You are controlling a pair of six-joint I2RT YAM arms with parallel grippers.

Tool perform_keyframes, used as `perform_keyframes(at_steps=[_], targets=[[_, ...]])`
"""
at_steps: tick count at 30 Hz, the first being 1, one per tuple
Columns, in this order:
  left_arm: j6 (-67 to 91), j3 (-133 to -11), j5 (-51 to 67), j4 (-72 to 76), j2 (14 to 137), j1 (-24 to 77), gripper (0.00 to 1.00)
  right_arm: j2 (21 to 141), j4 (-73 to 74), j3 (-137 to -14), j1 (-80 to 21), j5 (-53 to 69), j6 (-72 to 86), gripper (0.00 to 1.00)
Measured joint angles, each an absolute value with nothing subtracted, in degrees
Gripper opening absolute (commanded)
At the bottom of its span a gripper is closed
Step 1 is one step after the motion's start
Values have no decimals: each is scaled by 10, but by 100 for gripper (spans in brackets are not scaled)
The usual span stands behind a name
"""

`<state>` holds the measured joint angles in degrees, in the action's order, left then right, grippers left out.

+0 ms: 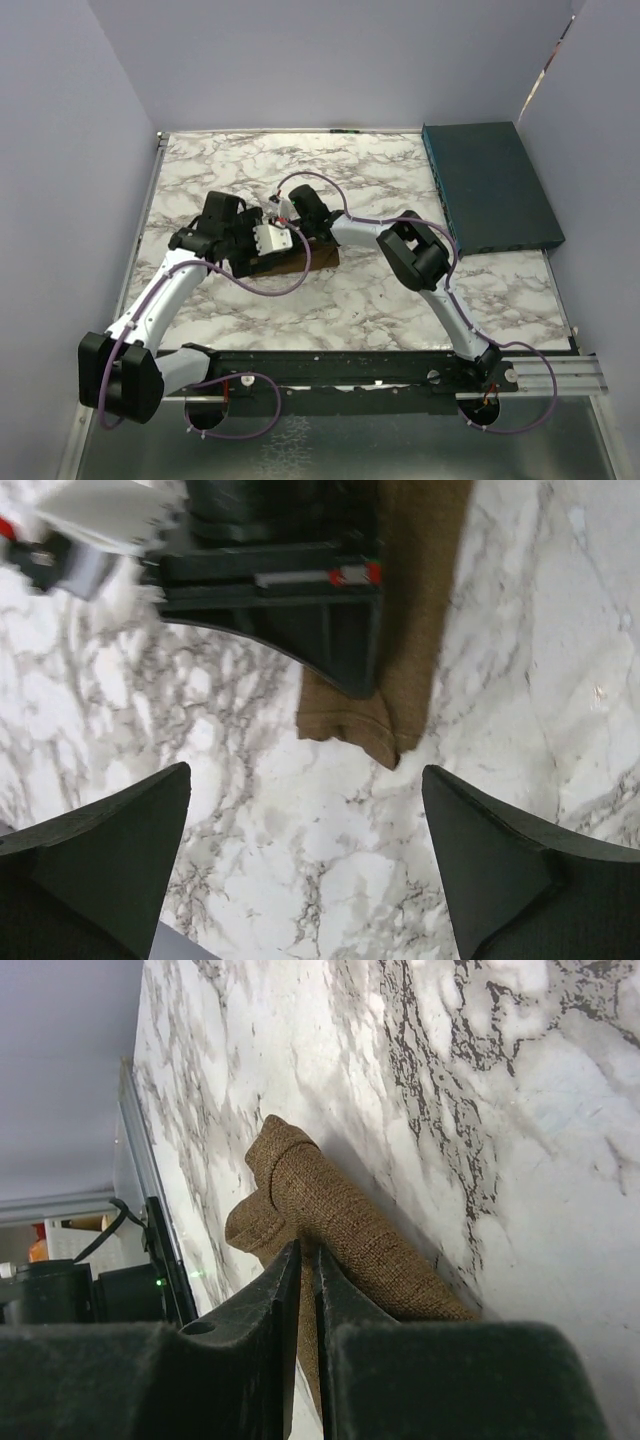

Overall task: Fold the napkin into a case and place the utensils inside
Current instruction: Turn over the napkin at the center of the board.

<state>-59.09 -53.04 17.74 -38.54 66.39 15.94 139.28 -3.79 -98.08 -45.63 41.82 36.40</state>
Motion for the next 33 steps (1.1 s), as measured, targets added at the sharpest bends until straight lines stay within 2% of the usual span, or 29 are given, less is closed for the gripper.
perform_keyframes(at_steps=[8,14,25,33], targets=[[-761,-401,161,-375,661,159,99,1397,-37,-981,-449,447,364,15],[-853,-378,160,-337,668,159,97,1402,-37,-983,-446,467,366,15],[-973,-330,157,-276,701,161,76,1414,-40,-993,-439,490,384,15],[-974,-332,124,-210,746,192,47,1423,-59,-994,-435,510,403,15]])
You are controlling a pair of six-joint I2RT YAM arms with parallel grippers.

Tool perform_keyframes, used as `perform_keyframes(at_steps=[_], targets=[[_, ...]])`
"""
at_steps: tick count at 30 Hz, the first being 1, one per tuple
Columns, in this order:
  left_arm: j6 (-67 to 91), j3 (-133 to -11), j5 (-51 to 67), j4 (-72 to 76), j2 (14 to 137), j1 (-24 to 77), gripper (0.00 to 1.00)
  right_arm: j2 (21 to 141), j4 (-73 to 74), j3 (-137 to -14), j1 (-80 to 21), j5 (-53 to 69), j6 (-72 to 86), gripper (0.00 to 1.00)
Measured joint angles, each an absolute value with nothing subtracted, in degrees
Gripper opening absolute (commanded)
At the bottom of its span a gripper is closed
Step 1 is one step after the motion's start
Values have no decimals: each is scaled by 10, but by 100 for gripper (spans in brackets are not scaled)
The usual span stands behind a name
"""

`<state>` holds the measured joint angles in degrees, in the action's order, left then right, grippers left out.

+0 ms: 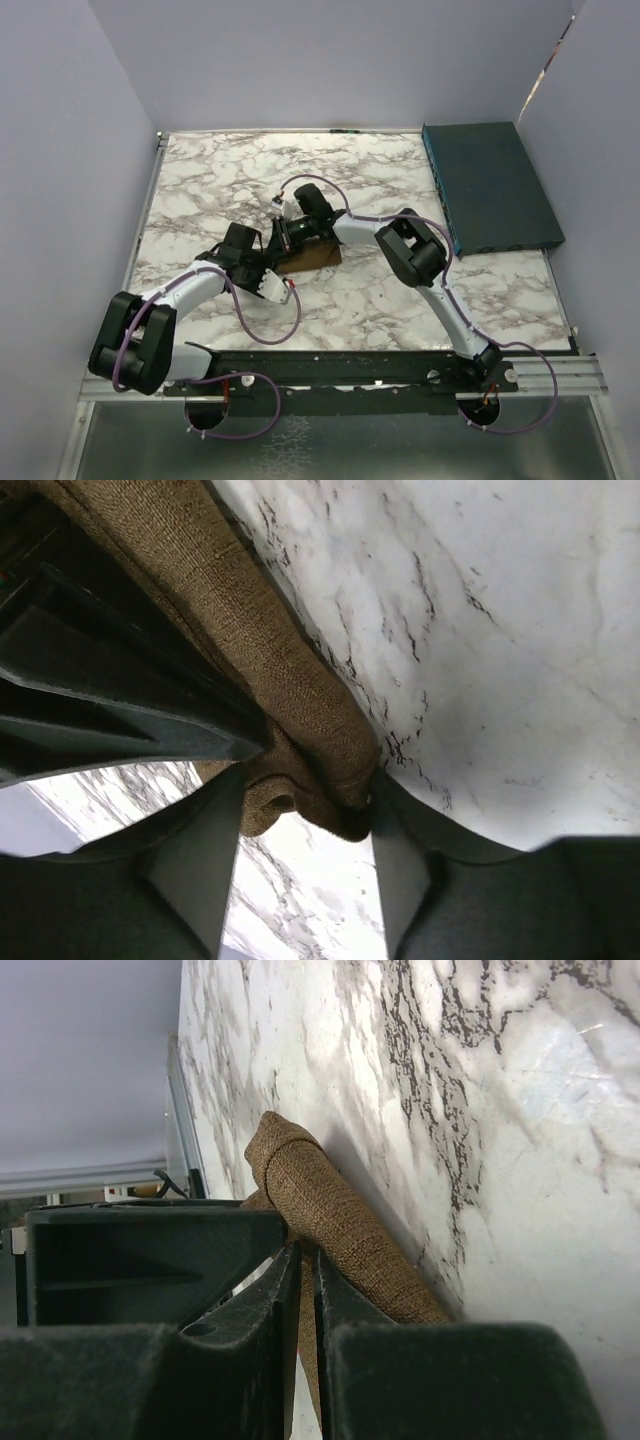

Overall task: Fold the napkin into a case and place the utensils inside
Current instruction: Turn over the napkin at the center of the board.

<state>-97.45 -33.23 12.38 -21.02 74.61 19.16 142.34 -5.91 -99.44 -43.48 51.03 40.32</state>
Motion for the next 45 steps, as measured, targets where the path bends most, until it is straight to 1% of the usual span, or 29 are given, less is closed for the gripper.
perform_keyframes(at_steps=[4,8,10,11,13,15,18,22,23,24,30,33,35,36,37,39,40,41,42,45], targets=[[-962,-339,103,-204,766,203,25,1426,-71,-993,-430,518,413,15],[-945,-349,86,-184,792,211,12,1428,-84,-989,-424,521,422,15],[-936,-355,80,-182,799,213,0,1428,-93,-986,-422,522,426,15],[-929,-359,76,-181,803,215,0,1428,-97,-984,-421,522,428,15],[-917,-364,72,-180,807,217,0,1428,-106,-980,-420,522,431,19],[-901,-370,70,-183,810,219,0,1424,-121,-970,-419,522,433,29],[-872,-389,73,-203,815,219,0,1400,-134,-939,-413,510,423,40],[-827,-441,93,-265,818,221,0,1326,-133,-861,-399,465,378,64],[-818,-451,98,-277,817,221,0,1301,-132,-839,-391,450,363,93],[-813,-455,101,-286,814,221,0,1270,-132,-813,-378,426,344,99],[-792,-458,114,-349,787,221,0,1086,-140,-703,-294,314,257,100],[-786,-458,117,-370,786,221,0,983,-177,-639,-274,252,240,100],[-782,-462,121,-381,786,221,0,926,-196,-602,-273,202,248,81],[-779,-465,123,-386,786,221,0,902,-208,-586,-274,182,245,76],[-773,-470,125,-391,786,221,0,887,-215,-577,-274,171,238,75],[-758,-486,129,-400,786,221,0,875,-218,-572,-275,157,210,79],[-752,-493,132,-402,786,221,0,871,-220,-567,-277,146,191,86],[-743,-504,137,-404,786,221,0,864,-223,-552,-281,138,168,98],[-735,-514,142,-406,786,221,0,855,-223,-533,-285,129,147,100],[-709,-551,159,-418,786,218,0,827,-237,-460,-300,121,73,100]])
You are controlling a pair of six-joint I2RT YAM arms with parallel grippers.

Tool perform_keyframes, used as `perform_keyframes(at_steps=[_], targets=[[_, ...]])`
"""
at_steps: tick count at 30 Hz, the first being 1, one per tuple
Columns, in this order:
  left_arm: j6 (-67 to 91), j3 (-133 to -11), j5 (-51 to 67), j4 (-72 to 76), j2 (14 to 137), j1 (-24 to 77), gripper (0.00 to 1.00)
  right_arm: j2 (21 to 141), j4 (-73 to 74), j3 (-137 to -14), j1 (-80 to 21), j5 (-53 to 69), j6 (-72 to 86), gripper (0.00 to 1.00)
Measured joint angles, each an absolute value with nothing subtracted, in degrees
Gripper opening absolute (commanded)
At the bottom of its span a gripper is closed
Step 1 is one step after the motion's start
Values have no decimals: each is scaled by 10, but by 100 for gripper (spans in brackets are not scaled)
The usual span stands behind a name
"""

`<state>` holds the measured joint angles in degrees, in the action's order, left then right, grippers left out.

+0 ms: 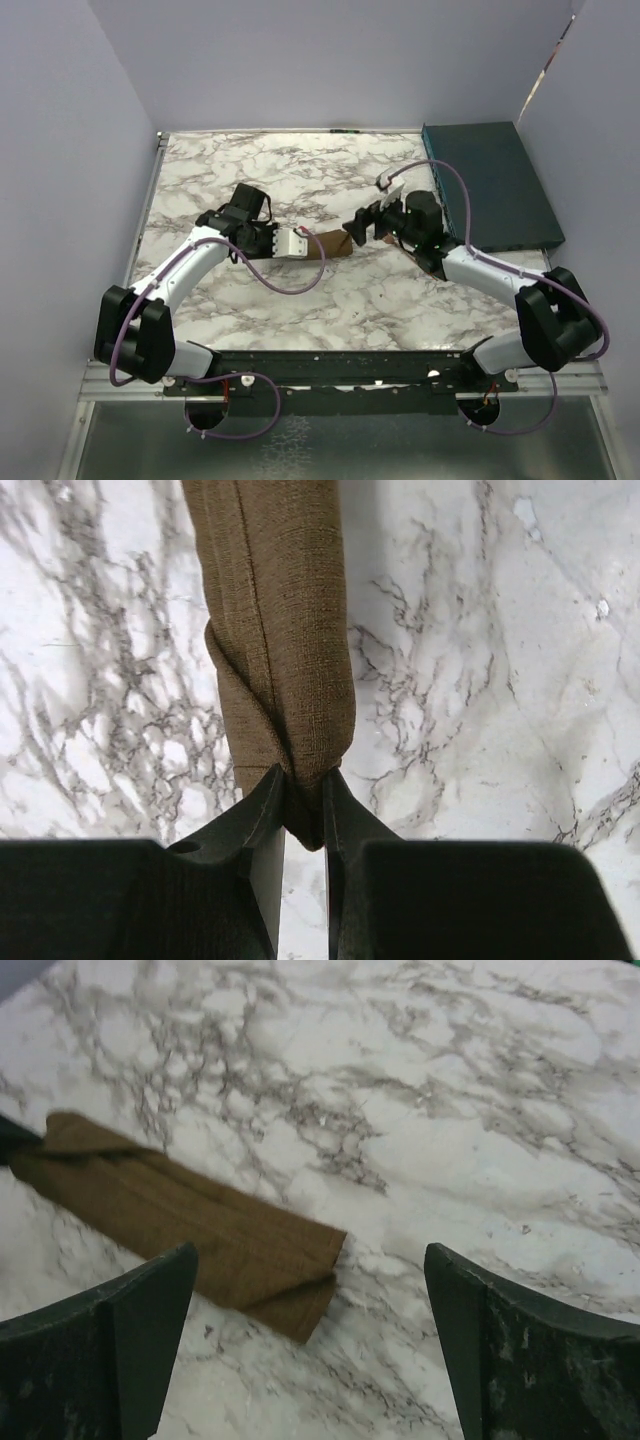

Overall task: Fold the napkin into a case and place the utensils inside
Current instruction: Turn over the napkin at the center of the board.

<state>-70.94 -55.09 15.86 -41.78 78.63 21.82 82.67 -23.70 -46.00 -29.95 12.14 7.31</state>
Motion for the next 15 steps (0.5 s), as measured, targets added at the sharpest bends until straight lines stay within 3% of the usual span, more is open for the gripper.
perform_keyframes(at_steps=[9,15], targets=[[-682,-596,186,-461,792,211,0,823,-225,-397,-402,203,-165,100],[-679,-596,190,-481,793,210,0,907,-228,-411,-470,196,-284,99]])
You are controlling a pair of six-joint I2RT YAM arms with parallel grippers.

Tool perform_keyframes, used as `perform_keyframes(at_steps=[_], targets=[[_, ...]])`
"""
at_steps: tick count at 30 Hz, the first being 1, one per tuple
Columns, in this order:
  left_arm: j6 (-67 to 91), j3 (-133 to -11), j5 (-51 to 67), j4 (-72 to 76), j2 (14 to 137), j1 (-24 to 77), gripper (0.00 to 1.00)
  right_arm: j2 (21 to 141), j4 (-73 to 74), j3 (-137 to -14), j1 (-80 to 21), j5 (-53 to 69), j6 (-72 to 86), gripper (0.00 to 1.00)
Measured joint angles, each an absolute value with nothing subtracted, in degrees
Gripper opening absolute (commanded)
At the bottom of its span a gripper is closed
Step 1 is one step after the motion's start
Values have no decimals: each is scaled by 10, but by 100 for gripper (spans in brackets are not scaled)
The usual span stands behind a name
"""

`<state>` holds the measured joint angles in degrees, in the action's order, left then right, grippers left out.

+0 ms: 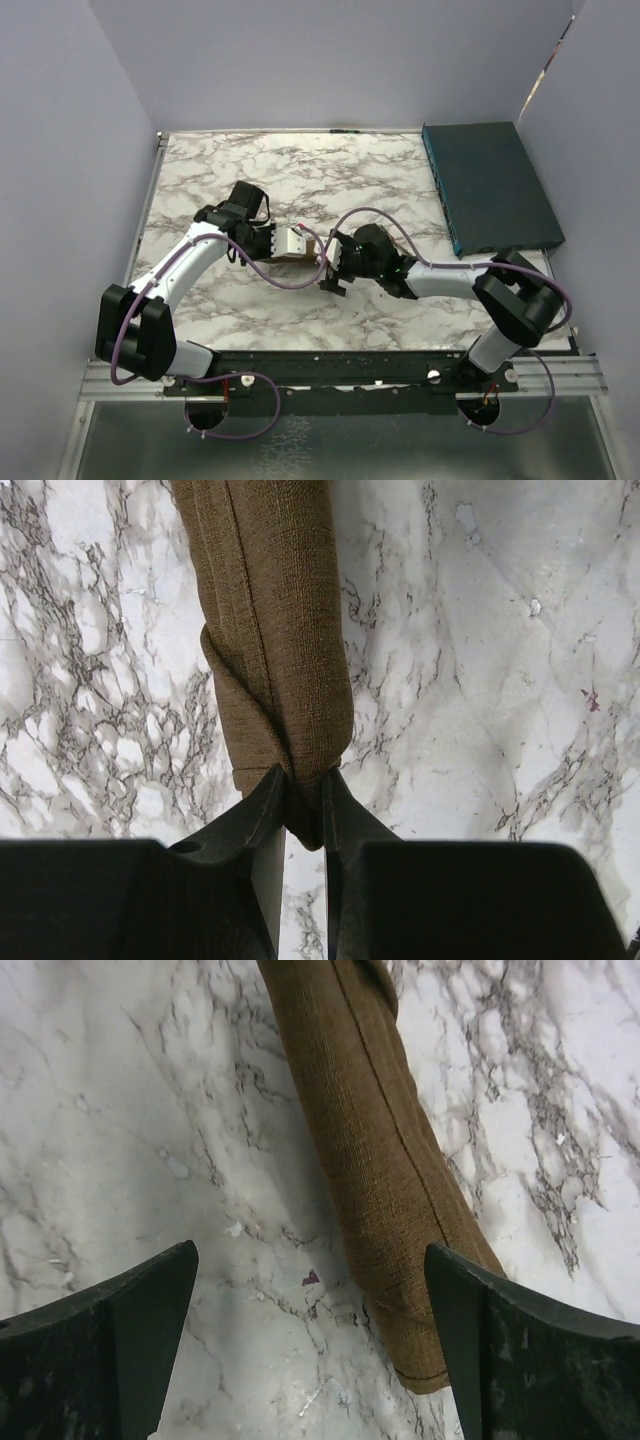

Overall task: Fold the napkin into a case and place the utensils inside
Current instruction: Turn over the napkin at the center of the board.

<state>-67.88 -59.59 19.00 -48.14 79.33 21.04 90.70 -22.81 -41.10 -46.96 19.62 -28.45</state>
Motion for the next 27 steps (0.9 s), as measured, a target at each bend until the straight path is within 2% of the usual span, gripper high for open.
perform_keyframes(at_steps=[6,9,11,14,15,20,27], targets=[[-676,-606,191,-499,794,209,0,992,-243,-441,-473,157,-348,82],[-673,-610,191,-502,794,209,0,1023,-270,-460,-473,131,-368,68],[-672,-616,191,-506,795,209,0,1033,-281,-465,-475,120,-379,51],[-671,-625,191,-513,797,207,0,1036,-288,-469,-476,109,-389,13],[-671,-629,191,-517,800,206,0,1036,-286,-472,-476,107,-391,3],[-671,-668,200,-549,832,199,0,1018,-209,-495,-476,113,-393,1],[-676,-749,247,-634,879,187,0,946,59,-578,-471,187,-375,1]])
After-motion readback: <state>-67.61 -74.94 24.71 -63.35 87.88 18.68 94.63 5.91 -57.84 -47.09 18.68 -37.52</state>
